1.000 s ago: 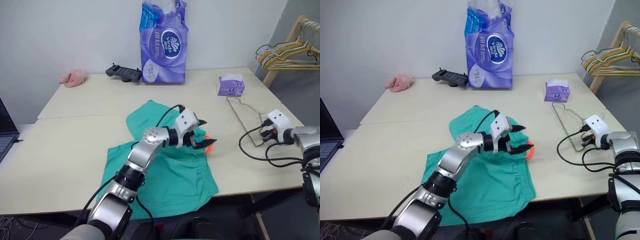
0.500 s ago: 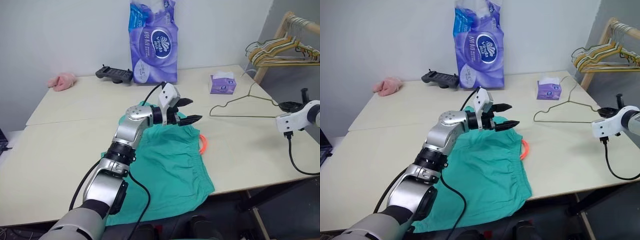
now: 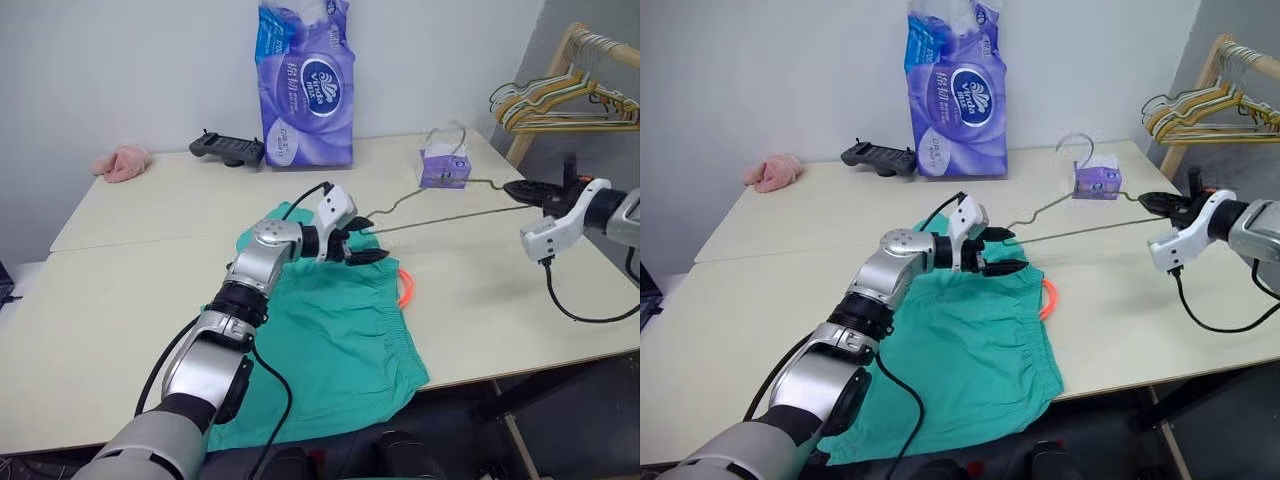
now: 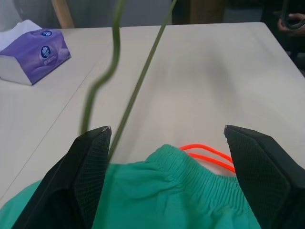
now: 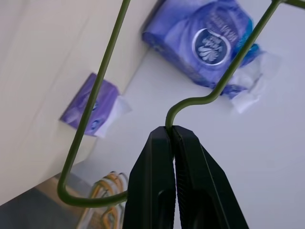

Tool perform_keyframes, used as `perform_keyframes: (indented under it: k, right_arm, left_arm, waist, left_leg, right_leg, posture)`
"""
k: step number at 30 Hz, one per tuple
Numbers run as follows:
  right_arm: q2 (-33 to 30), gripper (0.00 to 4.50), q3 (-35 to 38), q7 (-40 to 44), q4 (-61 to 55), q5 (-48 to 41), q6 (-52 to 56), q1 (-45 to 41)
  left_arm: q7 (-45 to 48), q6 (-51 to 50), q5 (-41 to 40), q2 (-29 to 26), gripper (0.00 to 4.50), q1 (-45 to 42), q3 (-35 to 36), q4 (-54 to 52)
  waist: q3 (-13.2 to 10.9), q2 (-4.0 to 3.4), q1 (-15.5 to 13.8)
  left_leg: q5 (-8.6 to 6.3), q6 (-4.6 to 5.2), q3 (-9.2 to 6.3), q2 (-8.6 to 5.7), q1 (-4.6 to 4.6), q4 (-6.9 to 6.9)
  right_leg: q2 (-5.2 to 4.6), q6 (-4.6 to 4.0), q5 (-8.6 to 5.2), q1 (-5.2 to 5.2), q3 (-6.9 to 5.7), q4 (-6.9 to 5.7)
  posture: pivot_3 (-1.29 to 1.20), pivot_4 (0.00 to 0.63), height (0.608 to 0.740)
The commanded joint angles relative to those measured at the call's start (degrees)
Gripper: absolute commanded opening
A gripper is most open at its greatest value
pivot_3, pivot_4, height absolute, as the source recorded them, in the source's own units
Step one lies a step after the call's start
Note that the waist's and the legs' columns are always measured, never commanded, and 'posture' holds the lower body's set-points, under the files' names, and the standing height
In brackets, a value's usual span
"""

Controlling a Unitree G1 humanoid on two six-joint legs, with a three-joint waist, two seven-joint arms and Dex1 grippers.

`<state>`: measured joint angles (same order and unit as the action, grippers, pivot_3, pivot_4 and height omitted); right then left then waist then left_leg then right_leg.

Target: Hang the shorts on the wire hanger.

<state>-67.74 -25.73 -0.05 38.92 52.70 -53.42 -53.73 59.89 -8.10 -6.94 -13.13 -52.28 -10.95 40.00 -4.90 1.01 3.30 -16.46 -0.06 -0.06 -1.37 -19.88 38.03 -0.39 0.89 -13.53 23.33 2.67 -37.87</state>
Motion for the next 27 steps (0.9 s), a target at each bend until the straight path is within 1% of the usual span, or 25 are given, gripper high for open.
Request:
perform_keyframes:
  k: [1,7,8,12,13,16,20,24,27]
  right_arm:
    - [-1.3,0.04,4.0,0.0,-2.7,-2.4,-0.5,-0.9]
    - [-1.5,0.04,5.9,2.0,-5.2,-3.8,-1.2,1.1]
    - [-1.4,0.04,6.2,2.4,-5.2,-3.9,-1.0,1.6]
    - [-1.2,0.04,6.7,3.4,-3.8,-4.1,-0.2,2.8]
    - [-1.1,0.04,6.8,3.3,-2.8,-4.1,0.1,2.9]
    - [-1.0,0.04,6.4,2.1,3.1,-2.9,2.4,1.9]
    - [-0.2,0.04,5.8,2.0,7.9,-2.8,3.6,0.3]
    - [0.3,0.04,5.2,1.6,9.1,-2.5,3.1,0.1]
    - [-0.4,0.04,4.6,0.9,7.7,-1.8,1.2,1.5]
  left_arm:
    - [-1.0,4.3,1.5,0.1,4.03,-4.5,0.9,3.8]
    - [-1.8,7.9,2.1,1.6,4.03,-6.7,1.5,8.9]
    - [-1.1,7.9,1.2,2.0,4.03,-6.9,2.0,8.7]
    - [1.9,6.7,-0.8,2.6,4.03,-6.9,3.0,6.9]
    - [3.9,5.4,-1.7,2.6,4.03,-6.6,3.1,5.6]
    - [9.9,0.6,-3.6,1.6,4.03,-4.9,2.2,0.5]
    - [12.6,-3.0,-4.4,0.7,4.03,-3.6,2.0,-3.4]
    - [13.2,-6.5,-7.0,1.0,4.03,-3.3,3.5,-6.4]
    - [8.8,-2.4,-6.3,0.9,4.03,-5.4,5.8,-2.6]
  waist:
    - [0.0,0.00,0.0]
    - [0.0,0.00,0.1]
    - [0.0,0.00,0.1]
    - [0.0,0.00,0.2]
    - [0.0,0.00,0.2]
    - [0.0,0.01,0.5]
    - [0.0,0.00,0.9]
    - [0.0,-0.01,1.6]
    - [0.0,-0.01,1.7]
  left_leg:
    - [-0.01,0.01,0.01,0.00,0.00,0.01]
    - [-0.05,0.09,0.09,-0.02,0.00,0.01]
    - [-0.05,0.09,0.10,-0.02,0.00,0.01]
    - [-0.06,0.09,0.13,-0.01,0.01,0.01]
    - [-0.06,0.10,0.13,-0.01,0.01,0.01]
    - [-0.06,0.10,0.11,-0.02,-0.01,0.02]
    - [-0.06,0.10,0.14,-0.03,0.00,0.03]
    - [-0.06,0.10,0.09,0.00,0.00,0.02]
    - [-0.06,0.10,0.09,0.01,0.01,0.00]
  right_leg:
    - [0.00,0.01,0.00,0.00,0.01,0.00]
    - [-0.02,0.05,0.02,0.00,0.06,0.03]
    - [-0.02,0.06,0.02,0.00,0.07,0.03]
    - [-0.01,0.07,0.03,0.00,0.09,0.02]
    - [-0.01,0.07,0.03,0.00,0.09,0.02]
    - [-0.01,0.07,0.03,0.00,0.07,0.02]
    - [-0.02,0.07,0.03,0.00,0.12,0.02]
    - [-0.01,0.06,0.02,0.00,0.09,0.00]
    - [0.00,0.07,0.02,0.00,0.10,-0.02]
  posture:
    - [-0.06,0.000,0.740]
    - [-0.08,0.000,0.740]
    - [-0.08,0.000,0.740]
    - [-0.08,0.000,0.740]
    - [-0.08,0.000,0.740]
    - [-0.08,0.000,0.740]
    - [-0.08,0.000,0.740]
    - [-0.08,0.000,0.740]
    - [-0.07,0.000,0.740]
